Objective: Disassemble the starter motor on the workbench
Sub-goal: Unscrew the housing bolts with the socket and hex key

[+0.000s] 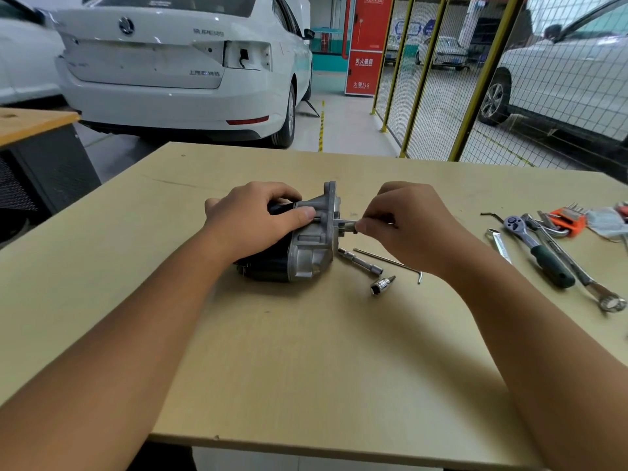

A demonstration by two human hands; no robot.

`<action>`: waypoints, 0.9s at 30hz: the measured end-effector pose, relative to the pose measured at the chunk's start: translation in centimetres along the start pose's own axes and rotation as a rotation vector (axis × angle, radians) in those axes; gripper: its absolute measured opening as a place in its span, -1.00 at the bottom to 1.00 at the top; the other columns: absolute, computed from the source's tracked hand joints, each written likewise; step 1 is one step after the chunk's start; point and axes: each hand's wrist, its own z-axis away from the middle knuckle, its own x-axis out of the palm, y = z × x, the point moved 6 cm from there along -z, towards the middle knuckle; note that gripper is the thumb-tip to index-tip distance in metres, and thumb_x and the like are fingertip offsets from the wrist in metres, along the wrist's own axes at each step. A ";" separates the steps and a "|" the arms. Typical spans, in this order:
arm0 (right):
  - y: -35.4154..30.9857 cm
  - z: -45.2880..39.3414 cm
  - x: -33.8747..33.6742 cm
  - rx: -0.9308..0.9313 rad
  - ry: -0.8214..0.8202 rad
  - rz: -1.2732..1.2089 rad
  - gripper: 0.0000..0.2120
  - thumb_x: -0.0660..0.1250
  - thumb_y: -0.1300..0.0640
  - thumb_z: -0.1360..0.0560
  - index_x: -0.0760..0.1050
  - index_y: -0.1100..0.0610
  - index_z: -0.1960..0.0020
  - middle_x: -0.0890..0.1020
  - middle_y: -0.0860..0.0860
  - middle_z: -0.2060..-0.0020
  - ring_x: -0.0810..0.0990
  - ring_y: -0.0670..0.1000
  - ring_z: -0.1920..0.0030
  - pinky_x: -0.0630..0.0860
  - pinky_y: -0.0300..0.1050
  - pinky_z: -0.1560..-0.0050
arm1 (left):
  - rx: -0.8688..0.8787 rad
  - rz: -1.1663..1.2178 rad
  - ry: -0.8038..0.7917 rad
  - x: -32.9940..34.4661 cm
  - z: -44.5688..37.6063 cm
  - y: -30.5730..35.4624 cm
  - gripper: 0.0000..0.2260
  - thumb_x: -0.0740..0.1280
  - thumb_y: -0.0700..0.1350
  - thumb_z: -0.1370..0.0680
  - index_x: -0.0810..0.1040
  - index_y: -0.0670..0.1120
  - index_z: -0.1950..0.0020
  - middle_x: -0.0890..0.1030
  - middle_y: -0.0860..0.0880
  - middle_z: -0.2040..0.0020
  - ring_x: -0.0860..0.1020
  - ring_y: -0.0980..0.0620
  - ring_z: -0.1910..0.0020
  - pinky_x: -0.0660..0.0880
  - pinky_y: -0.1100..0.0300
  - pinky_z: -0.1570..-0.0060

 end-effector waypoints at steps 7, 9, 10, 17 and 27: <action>0.0 0.3 -0.3 0.026 0.032 -0.041 -0.89 0.53 0.00 -0.44 0.62 -0.04 0.18 0.59 -0.13 0.29 0.50 -0.16 0.28 0.47 -0.12 0.23 | 0.005 -0.013 -0.011 0.0 0.0 0.0 -0.47 0.22 0.53 -0.34 0.59 0.33 -0.19 0.63 0.28 -0.12 0.51 0.09 -0.17 0.17 -0.01 -0.12; 0.0 0.3 -0.4 0.011 0.020 -0.023 -0.86 0.46 -0.04 -0.50 0.66 0.01 0.16 0.57 -0.10 0.29 0.49 -0.15 0.27 0.41 -0.18 0.25 | 0.001 0.002 0.001 0.0 0.0 0.0 -0.53 0.19 0.52 -0.38 0.59 0.34 -0.15 0.63 0.31 -0.08 0.51 0.10 -0.17 0.17 -0.01 -0.11; 0.0 0.2 -0.4 0.008 0.006 -0.010 -0.83 0.42 -0.02 -0.53 0.68 0.04 0.13 0.56 -0.08 0.28 0.48 -0.14 0.26 0.36 -0.24 0.25 | -0.003 0.011 0.003 0.0 0.0 0.0 -0.55 0.18 0.51 -0.40 0.59 0.34 -0.13 0.63 0.33 -0.07 0.52 0.11 -0.17 0.16 -0.01 -0.10; 0.0 0.0 -0.4 0.018 -0.041 0.064 -0.85 0.42 0.09 -0.55 0.72 0.14 0.04 0.59 0.02 0.15 0.52 0.00 0.15 0.48 -0.05 0.09 | -0.004 0.005 0.006 0.0 0.0 0.0 -0.52 0.20 0.52 -0.36 0.60 0.33 -0.14 0.62 0.33 -0.06 0.48 0.13 -0.12 0.16 -0.01 -0.09; 0.3 0.3 -0.3 0.066 -0.058 -0.023 -0.90 0.44 0.02 -0.52 0.59 0.01 0.13 0.56 -0.11 0.29 0.47 -0.14 0.28 0.35 -0.17 0.26 | 0.008 -0.014 -0.007 -0.1 0.1 0.1 -0.48 0.22 0.53 -0.33 0.59 0.33 -0.17 0.62 0.27 -0.11 0.49 0.09 -0.14 0.16 -0.01 -0.11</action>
